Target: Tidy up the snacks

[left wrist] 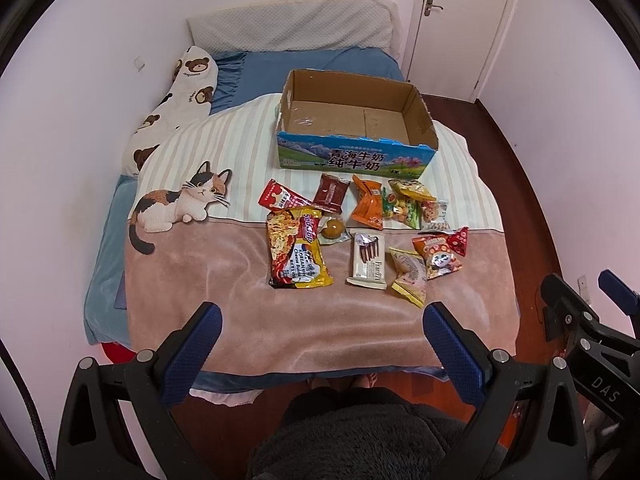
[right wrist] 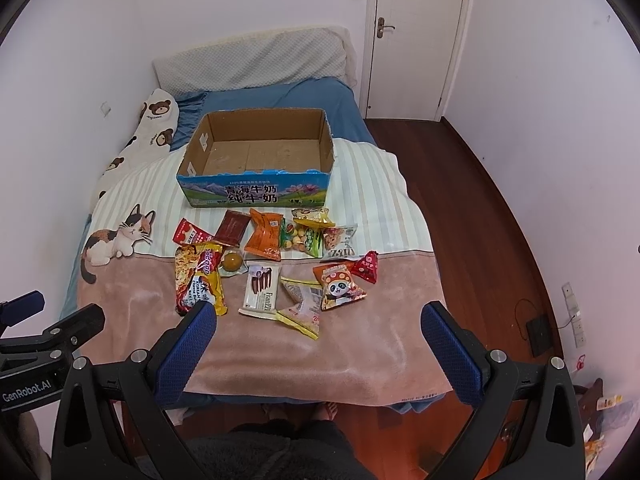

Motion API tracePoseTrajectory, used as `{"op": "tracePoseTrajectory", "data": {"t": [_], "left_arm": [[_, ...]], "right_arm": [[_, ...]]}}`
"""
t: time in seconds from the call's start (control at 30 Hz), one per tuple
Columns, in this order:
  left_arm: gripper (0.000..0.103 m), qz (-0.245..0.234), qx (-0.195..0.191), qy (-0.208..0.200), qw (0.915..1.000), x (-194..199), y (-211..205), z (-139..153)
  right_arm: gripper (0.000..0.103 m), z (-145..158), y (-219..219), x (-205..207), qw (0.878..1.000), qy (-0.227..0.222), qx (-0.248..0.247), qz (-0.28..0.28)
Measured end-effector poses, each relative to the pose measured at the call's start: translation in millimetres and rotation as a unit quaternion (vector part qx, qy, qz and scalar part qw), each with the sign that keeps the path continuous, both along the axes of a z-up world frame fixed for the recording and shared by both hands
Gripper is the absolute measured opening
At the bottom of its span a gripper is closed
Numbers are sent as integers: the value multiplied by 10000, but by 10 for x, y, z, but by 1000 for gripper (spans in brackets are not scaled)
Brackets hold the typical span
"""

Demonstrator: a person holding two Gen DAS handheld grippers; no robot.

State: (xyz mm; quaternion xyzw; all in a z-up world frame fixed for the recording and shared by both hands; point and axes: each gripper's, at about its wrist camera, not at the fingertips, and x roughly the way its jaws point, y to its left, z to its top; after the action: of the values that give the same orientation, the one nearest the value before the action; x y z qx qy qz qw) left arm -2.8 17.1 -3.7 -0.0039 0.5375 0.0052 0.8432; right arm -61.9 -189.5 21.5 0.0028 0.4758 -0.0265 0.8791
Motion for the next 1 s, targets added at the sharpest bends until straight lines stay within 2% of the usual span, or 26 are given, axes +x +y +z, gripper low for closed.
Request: {"op": "tracePoseTrajectory", "data": {"t": [0.17, 0.27, 0.4, 0.53, 0.63, 0.7, 0.77, 0.87, 1.0], "left_arm": [[103, 294, 203, -72, 9993, 217, 214, -201], [103, 513, 365, 113, 9980, 441, 389, -488], [103, 684, 361, 785, 9939, 819, 631, -1085], [103, 755, 120, 1472, 9862, 1128, 795, -1665], [103, 733, -164, 1879, 9793, 1373, 805, -2074], [103, 721, -473, 2196, 9718, 1578, 787, -2366], [103, 742, -565, 2316, 9683, 1737, 750, -2554], [103, 626, -536, 2444, 9662, 1984, 641, -2813], [103, 403, -175, 2818, 9585, 2180, 498, -3184]], "right_arm": [[103, -276, 12, 135, 9996, 223, 184, -60], [103, -583, 37, 307, 9979, 497, 410, -87], [103, -1105, 117, 590, 9936, 908, 655, -123], [103, -1726, 234, 930, 9846, 1432, 990, -127], [103, -2123, 354, 1155, 9817, 1616, 1008, -86], [103, -2348, 429, 1299, 9829, 1620, 870, -78], [103, -2582, 476, 1428, 9801, 1742, 949, -104], [103, -2797, 487, 1569, 9757, 1846, 1170, -165], [101, -2964, 516, 1757, 9732, 1874, 1310, -225]]}}
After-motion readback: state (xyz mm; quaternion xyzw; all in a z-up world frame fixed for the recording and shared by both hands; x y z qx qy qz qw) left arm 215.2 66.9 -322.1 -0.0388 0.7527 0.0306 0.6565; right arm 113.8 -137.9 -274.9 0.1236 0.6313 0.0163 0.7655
